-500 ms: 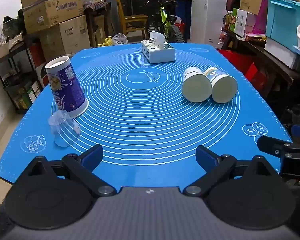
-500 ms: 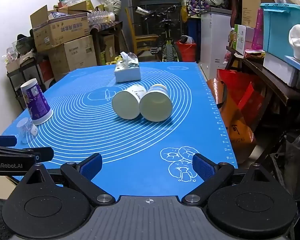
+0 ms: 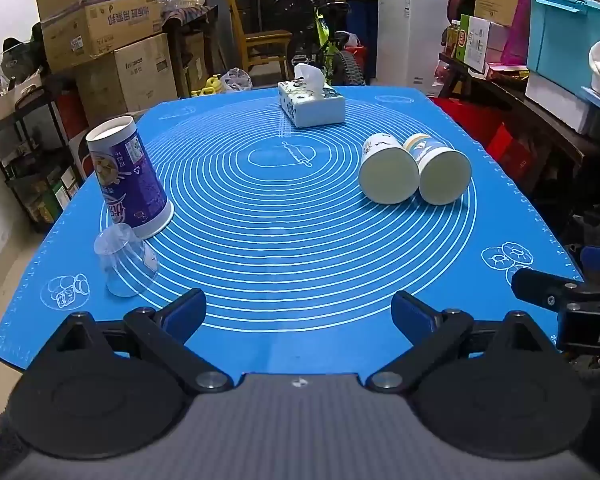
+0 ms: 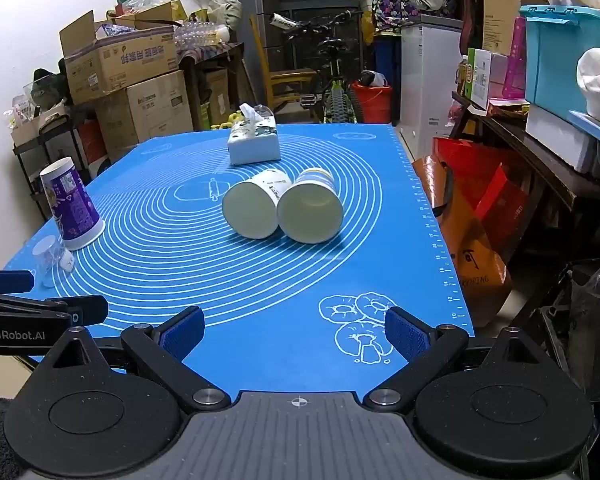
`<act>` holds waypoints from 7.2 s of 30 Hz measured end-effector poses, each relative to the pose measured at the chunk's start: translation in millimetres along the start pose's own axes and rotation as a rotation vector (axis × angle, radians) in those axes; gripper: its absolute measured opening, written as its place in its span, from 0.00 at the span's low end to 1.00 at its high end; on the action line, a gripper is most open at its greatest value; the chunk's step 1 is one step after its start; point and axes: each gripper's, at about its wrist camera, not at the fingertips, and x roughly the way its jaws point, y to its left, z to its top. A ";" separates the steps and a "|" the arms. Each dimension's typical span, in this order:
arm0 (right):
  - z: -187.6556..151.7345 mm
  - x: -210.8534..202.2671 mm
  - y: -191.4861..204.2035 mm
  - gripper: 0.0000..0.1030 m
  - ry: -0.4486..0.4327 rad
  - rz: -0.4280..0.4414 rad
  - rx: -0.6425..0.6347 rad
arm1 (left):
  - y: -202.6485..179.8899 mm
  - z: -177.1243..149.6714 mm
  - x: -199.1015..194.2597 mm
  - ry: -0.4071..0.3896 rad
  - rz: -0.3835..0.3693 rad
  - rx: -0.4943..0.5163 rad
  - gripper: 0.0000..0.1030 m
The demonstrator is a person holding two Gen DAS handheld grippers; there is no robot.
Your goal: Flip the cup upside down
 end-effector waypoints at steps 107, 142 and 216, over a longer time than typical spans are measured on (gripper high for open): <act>65.4 67.2 -55.4 0.94 -0.069 -0.070 0.063 | -33.3 105.3 99.2 -0.079 -0.065 -0.047 0.95; 51.4 98.9 -79.2 0.94 -0.004 -0.066 0.142 | -61.9 109.3 149.8 0.053 -0.216 0.031 0.54; 100.9 113.6 106.2 0.94 0.279 0.237 -0.030 | 105.6 45.6 18.6 -0.024 0.058 -0.097 0.91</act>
